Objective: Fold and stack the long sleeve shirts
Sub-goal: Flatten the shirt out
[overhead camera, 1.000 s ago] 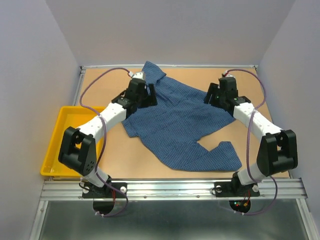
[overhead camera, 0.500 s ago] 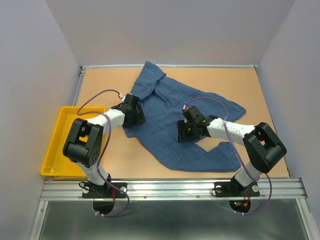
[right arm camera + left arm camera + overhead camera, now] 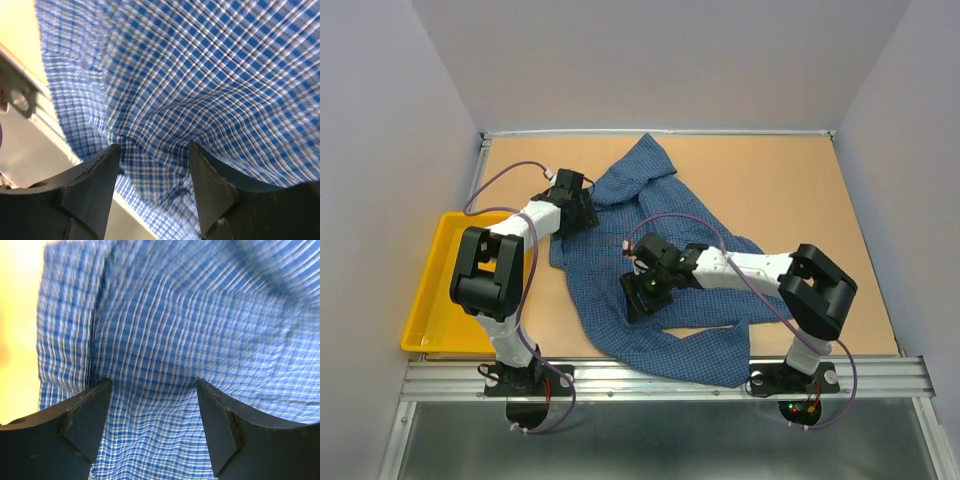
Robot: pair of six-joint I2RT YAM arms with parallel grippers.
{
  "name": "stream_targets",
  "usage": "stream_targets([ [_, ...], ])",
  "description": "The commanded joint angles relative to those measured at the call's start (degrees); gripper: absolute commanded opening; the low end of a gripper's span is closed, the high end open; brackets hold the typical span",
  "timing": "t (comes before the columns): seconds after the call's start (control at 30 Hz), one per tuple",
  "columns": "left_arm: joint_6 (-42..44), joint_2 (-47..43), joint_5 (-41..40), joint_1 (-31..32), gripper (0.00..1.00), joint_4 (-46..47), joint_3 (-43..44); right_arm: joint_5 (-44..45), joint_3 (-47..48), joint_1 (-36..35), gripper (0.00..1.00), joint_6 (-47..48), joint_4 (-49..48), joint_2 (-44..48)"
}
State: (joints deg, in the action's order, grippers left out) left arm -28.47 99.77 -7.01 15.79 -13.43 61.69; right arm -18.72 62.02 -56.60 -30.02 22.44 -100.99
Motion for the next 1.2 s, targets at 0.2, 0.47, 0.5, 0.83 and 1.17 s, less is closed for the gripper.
stream_targets([
  [0.2,8.5,-9.4,3.1,7.9,0.83,4.0,1.9,10.1,9.9,28.1,0.49,7.9,6.2,13.7],
  [0.47,5.0,-9.1,3.8,9.6,0.83,4.3,-4.6,18.3,9.4,45.5,0.43,11.4,6.1,10.4],
  [0.5,4.5,-8.7,3.8,9.6,0.83,4.4,-4.8,18.5,9.1,46.7,0.43,11.5,6.1,9.8],
  [0.83,2.1,-4.9,3.5,9.4,0.81,4.4,-7.5,17.3,3.7,48.8,0.49,10.9,4.2,2.7],
  [1.17,1.6,-4.5,3.5,9.4,0.81,5.3,-9.7,13.6,-1.5,47.9,0.64,12.2,0.9,0.9],
])
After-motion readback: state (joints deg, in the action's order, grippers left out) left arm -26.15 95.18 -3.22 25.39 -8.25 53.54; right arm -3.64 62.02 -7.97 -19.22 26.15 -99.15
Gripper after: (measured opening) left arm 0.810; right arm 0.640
